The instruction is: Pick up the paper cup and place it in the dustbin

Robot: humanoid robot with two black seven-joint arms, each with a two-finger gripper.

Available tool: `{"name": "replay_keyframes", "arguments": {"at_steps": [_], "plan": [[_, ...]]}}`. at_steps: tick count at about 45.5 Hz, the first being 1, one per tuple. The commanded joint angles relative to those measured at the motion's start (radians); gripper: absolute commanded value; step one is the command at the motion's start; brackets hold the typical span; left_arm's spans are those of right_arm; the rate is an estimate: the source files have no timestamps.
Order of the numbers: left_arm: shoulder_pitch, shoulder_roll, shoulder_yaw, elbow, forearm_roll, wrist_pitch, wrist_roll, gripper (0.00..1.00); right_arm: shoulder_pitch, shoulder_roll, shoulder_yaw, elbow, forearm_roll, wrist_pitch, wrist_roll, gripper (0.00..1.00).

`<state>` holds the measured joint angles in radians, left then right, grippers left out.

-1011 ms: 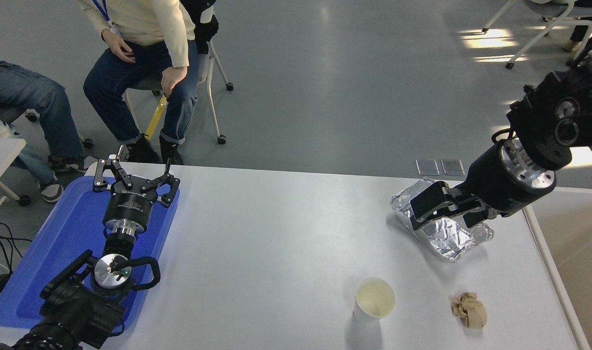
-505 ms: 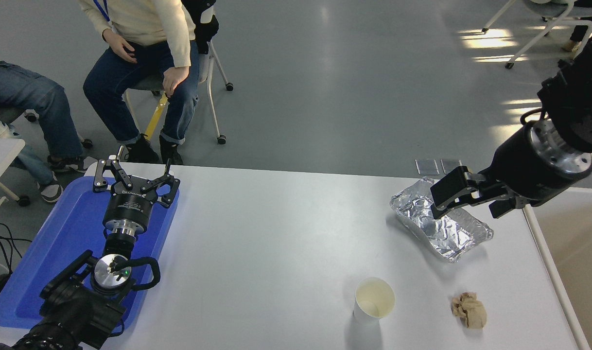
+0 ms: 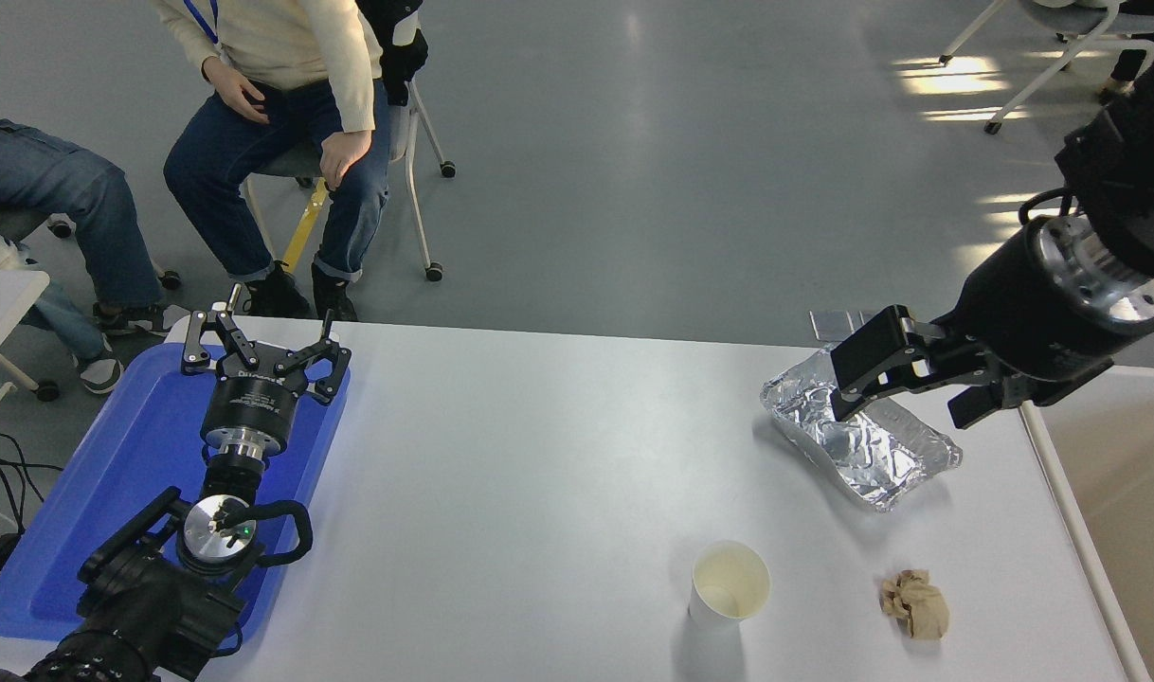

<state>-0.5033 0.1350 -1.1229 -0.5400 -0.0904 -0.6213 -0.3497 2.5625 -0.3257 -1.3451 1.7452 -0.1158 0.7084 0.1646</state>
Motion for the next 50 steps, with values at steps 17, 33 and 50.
{"name": "replay_keyframes", "arguments": {"at_steps": [17,33,50], "plan": [[0.0,0.0,0.0,0.0,0.0,0.002,-0.002,1.0,-0.122,0.088,0.096,0.0,0.002,-0.122,0.012,1.0],[-0.001,0.0,0.0,0.0,0.0,0.0,0.0,1.0,-0.294,0.14,0.164,-0.006,-0.021,-0.219,0.013,1.0],[-0.001,0.0,0.002,0.0,0.0,0.0,0.0,1.0,-0.533,0.168,0.228,-0.133,-0.146,-0.348,0.015,1.0]]}}
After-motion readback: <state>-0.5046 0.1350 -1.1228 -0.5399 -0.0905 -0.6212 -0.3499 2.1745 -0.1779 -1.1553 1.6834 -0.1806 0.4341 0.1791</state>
